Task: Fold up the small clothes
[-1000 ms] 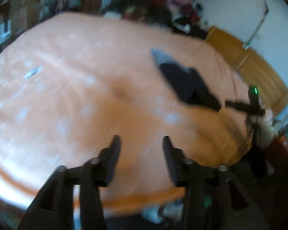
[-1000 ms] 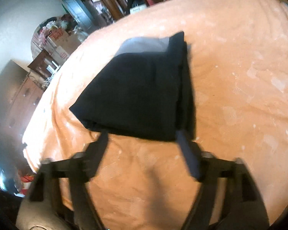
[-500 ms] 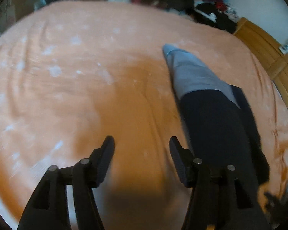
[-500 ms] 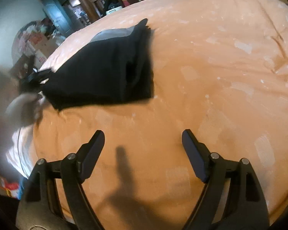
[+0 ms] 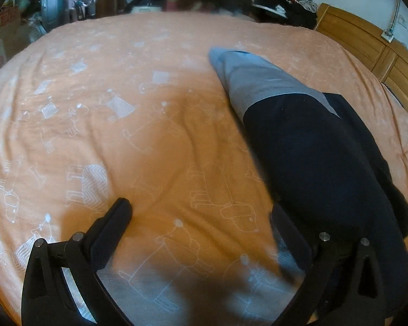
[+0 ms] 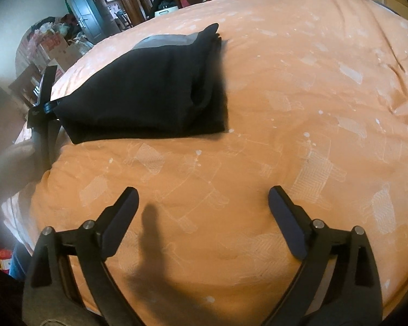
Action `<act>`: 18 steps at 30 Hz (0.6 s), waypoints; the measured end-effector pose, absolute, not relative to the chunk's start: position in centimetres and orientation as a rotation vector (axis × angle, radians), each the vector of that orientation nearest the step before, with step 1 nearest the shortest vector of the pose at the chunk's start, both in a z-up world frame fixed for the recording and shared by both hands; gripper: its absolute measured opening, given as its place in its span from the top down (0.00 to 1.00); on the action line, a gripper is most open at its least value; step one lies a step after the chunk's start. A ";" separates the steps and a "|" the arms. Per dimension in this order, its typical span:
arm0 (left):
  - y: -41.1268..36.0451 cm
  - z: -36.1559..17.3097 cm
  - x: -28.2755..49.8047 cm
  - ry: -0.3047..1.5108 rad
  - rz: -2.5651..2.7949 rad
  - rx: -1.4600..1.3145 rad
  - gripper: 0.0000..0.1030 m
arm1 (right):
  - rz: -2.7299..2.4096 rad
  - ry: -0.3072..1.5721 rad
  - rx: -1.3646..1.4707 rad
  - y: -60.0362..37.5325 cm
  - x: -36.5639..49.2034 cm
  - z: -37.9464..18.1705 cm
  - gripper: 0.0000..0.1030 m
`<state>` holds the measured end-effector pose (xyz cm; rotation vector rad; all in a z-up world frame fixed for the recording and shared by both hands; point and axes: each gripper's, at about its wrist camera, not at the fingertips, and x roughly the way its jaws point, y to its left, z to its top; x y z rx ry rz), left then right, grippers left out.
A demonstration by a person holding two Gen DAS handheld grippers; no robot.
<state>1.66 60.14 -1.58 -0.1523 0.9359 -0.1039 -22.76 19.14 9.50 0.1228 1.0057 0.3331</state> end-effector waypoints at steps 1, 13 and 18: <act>60.3 -1.2 0.9 0.934 -0.103 -0.153 0.00 | 0.332 1.006 0.129 19.1 -22.9 9.6 0.08; 60.6 -0.8 0.0 0.927 -0.102 -0.157 0.00 | 0.356 0.852 0.039 22.9 -25.1 15.2 0.17; 60.5 -0.8 0.0 0.927 -0.102 -0.157 0.00 | 0.470 0.829 -0.003 28.6 -23.7 16.0 0.17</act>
